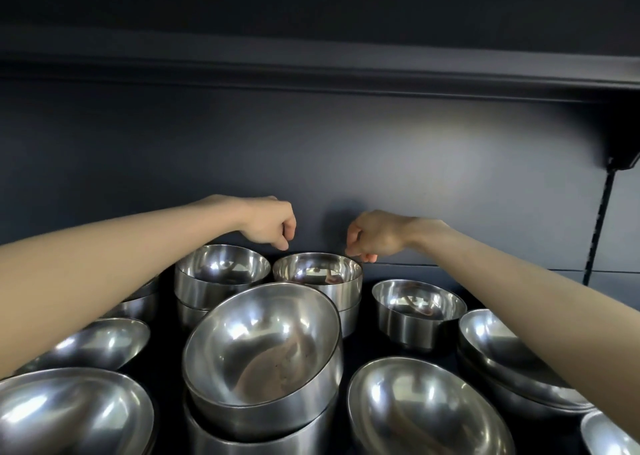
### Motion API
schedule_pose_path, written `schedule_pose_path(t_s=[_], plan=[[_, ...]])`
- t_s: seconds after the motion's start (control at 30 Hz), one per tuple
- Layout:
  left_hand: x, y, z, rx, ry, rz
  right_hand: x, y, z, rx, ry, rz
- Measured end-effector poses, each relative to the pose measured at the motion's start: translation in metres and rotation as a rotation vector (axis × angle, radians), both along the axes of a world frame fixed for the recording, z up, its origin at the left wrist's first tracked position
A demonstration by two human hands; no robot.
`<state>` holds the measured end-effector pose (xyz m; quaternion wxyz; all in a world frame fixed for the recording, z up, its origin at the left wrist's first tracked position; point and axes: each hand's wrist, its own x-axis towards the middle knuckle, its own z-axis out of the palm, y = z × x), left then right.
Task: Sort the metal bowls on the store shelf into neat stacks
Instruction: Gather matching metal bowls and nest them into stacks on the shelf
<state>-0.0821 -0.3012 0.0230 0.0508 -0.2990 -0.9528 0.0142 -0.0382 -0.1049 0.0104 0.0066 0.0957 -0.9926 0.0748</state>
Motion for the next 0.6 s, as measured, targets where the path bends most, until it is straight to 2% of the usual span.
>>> schedule_pose_path(t_s=[0.3,0.6], plan=[[0.019,-0.057,0.027,-0.004,0.09,0.115,-0.005,-0.029,0.018,-0.009,0.161,0.114],[0.014,-0.116,0.008,0.024,0.027,0.249,-0.024,-0.087,0.008,-0.061,0.139,0.228]])
